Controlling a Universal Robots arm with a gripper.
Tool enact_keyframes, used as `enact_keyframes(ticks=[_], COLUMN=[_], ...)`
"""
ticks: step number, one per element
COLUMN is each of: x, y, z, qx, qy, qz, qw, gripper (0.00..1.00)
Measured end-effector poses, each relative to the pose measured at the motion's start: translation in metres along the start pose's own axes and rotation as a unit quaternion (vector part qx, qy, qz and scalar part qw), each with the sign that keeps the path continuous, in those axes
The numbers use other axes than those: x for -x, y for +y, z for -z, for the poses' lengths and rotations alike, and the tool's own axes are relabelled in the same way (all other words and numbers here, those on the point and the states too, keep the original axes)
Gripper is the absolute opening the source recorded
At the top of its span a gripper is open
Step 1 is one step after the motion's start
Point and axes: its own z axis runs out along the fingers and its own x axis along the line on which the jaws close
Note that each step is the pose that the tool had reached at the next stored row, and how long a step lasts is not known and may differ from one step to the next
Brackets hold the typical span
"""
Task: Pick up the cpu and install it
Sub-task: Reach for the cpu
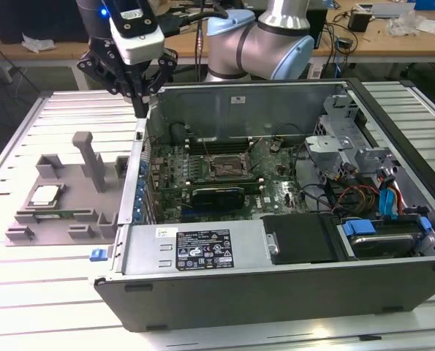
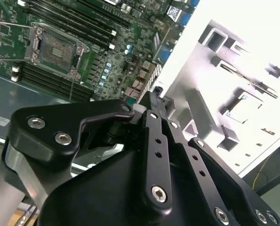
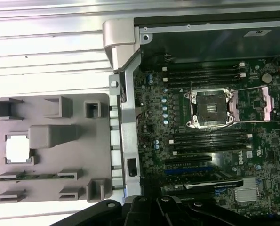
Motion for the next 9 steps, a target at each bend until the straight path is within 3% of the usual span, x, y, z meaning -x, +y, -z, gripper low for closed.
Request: enact_keyframes(ticks=[4,9], x=[-0.0063,-0.0238], y=[-0.0005,-0.0018], z=[0.0002,0.0007], qx=[0.0,0.0], qy=[-0.0001,-0.0003], qz=[0.0,0.0], qw=[1.0,1.0], gripper=[0.11,0.11])
